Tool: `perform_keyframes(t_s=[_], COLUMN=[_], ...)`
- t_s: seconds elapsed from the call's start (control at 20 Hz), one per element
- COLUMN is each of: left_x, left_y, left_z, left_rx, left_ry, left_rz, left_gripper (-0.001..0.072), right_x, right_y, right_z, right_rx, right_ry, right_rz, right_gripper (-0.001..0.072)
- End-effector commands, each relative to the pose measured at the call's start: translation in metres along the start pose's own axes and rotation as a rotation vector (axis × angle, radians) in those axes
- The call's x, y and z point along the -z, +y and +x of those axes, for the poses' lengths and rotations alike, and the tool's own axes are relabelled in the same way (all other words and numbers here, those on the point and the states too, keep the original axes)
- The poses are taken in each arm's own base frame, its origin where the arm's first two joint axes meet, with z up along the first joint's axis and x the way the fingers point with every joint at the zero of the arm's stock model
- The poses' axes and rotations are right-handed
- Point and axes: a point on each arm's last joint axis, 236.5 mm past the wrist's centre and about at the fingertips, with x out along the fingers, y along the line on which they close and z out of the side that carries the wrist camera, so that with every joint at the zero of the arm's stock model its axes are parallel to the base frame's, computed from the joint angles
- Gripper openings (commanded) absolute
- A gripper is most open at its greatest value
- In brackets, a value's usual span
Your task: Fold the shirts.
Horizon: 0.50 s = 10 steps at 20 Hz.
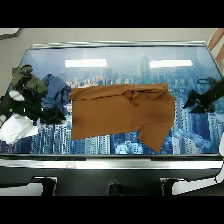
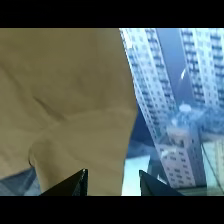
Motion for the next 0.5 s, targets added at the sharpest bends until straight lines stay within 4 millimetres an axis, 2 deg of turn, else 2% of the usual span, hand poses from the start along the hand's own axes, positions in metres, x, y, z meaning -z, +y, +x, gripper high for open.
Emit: perform_keyframes(t_s=[0.0, 0.1, 0.3, 0.4, 0.45], left_x=[0.053, 0.057, 0.062, 0.06, 0.056], left_y=[0.023, 0.014, 0.018, 0.017, 0.013], left_z=[0.036, 0.051, 0.069, 0.08, 0.085], left_rx=[-0.013, 0.065, 0.073, 0.063, 0.065], left_ry=[0.031, 0.029, 0.052, 0.051, 0.039], left_rz=[-0.06, -0.084, -0.124, -0.117, -0.113], left_gripper=[0.0425, 0.0425, 0.0425, 0.0425, 0.04], right_x=[0.027, 0.027, 0.023, 0.016, 0.015], right_y=[-0.011, -0.012, -0.021, -0.022, -0.022], right_z=[0.015, 0.022, 0.025, 0.027, 0.029], right_rx=[0.007, 0.007, 0.042, 0.045, 0.04], right_ry=[0.101, 0.105, 0.089, 0.061, 0.057], right_rz=[0.004, 0.0, -0.018, -0.022, -0.03], right_gripper=[0.0418, 0.0418, 0.0435, 0.0437, 0.0438])
